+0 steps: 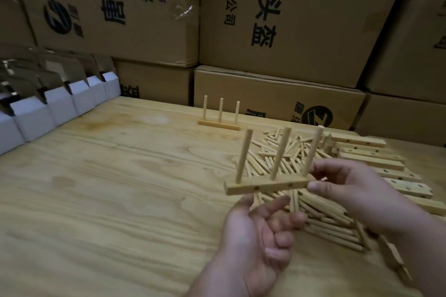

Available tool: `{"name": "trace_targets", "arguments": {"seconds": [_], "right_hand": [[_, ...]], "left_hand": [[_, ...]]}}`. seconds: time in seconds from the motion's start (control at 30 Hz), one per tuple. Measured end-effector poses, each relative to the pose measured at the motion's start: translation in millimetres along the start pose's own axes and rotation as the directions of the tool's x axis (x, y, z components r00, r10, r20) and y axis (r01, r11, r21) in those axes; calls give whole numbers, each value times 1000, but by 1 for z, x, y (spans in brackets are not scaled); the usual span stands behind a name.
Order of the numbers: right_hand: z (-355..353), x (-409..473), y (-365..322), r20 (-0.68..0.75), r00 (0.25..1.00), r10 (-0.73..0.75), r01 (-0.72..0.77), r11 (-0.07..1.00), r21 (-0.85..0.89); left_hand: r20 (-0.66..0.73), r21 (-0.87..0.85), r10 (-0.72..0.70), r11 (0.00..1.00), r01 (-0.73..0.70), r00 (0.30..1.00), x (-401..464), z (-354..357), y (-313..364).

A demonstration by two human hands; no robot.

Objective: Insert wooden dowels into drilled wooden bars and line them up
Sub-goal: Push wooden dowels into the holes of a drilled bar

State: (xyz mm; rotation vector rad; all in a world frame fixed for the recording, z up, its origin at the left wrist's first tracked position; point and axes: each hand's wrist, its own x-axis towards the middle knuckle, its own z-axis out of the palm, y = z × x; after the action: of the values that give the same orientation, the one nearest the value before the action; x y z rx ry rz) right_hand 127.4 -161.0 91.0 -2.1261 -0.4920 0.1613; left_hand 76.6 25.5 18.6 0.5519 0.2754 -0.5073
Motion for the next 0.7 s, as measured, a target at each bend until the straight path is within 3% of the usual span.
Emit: {"name": "trace_targets", "arguments": {"seconds": [0.13, 0.27, 0.53, 0.7], "right_hand": [[17, 69, -9, -106, 994, 29, -19, 995, 96], [41, 144, -6, -255, 963, 84, -59, 993, 105], [78, 237, 22, -244, 959, 145, -177, 978, -113], [80, 252, 40, -226, 955, 193, -260, 911, -320]], "left_hand": [[-47, -127, 23, 991, -29, 999, 6, -2, 3], [-21, -124, 51, 991, -54, 998, 8, -4, 5], [-95, 53, 106, 993, -101, 990, 8, -1, 27], [-72, -94, 127, 987, -133, 989, 17, -1, 36]]}}
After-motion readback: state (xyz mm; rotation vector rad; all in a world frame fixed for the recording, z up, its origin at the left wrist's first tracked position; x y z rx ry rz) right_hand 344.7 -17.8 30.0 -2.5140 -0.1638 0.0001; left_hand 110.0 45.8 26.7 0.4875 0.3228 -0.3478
